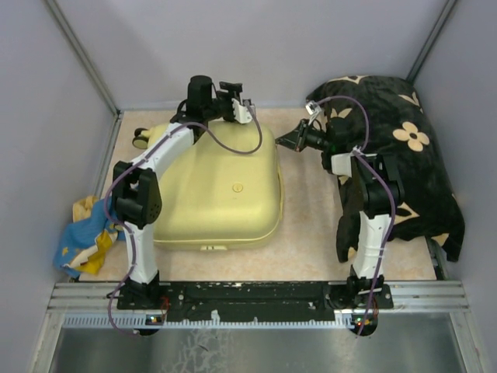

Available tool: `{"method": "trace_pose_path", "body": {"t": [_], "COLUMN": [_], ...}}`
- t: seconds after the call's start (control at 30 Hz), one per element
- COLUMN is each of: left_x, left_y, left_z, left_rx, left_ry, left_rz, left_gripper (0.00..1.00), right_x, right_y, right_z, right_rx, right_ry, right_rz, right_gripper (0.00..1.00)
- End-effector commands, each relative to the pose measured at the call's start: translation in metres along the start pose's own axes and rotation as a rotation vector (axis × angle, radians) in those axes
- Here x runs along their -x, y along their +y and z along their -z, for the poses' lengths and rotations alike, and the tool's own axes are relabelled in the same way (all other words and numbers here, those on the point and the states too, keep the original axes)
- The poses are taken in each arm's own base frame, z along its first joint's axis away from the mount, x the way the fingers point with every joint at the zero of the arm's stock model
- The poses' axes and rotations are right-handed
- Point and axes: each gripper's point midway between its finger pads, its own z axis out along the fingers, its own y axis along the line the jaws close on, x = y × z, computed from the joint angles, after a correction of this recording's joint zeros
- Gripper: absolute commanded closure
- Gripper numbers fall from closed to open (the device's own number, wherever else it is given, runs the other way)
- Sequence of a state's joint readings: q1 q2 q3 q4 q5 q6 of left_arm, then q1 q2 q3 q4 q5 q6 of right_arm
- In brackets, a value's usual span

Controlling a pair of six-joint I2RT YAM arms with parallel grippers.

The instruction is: Pack the luggage

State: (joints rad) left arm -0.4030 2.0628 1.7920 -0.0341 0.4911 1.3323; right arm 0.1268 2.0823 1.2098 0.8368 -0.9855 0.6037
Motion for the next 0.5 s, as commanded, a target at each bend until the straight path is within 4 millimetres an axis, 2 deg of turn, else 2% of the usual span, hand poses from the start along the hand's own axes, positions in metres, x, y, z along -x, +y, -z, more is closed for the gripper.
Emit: {"method": "trace_pose_path", "body": {"t": [0.0,0.1,0.17,0.23,0.3,0.37,0.47], "left_x": [0.003,0.001,-0.002,-0.013,-0.03,-0.059,-0.096], "left_y": [-0.159,-0.084,-0.044,-0.016,0.001,0.013,0.012], "left_z": [-0.001,0.004,0.024,0.056,0.096,0.145,0.216], "left_rx": [-0.447,-0.223,-0.108,-0.013,0.053,0.151,0.299], "left_ry": [0.042,0.1,0.143,0.185,0.219,0.28,0.402], "left_rz": [0.543,0.682,0.745,0.847,1.008,1.168,1.327], "left_gripper": [0.17,0.1,0.06,0.03,0.03,0.05,0.07], "right_x": [0.118,0.1,0.088,0.08,0.076,0.073,0.072], "right_y": [-0.008,-0.006,-0.003,-0.001,0.0,-0.001,0.0], "right_z": [0.012,0.018,0.022,0.026,0.028,0.03,0.031], "right_rx": [-0.137,-0.15,-0.155,-0.158,-0.166,-0.175,-0.178], "right_ry": [-0.352,-0.307,-0.282,-0.268,-0.262,-0.257,-0.253], "right_rz": [0.261,0.276,0.276,0.275,0.275,0.273,0.279], "right_gripper": [1.0,1.0,1.0,1.0,1.0,1.0,1.0]}}
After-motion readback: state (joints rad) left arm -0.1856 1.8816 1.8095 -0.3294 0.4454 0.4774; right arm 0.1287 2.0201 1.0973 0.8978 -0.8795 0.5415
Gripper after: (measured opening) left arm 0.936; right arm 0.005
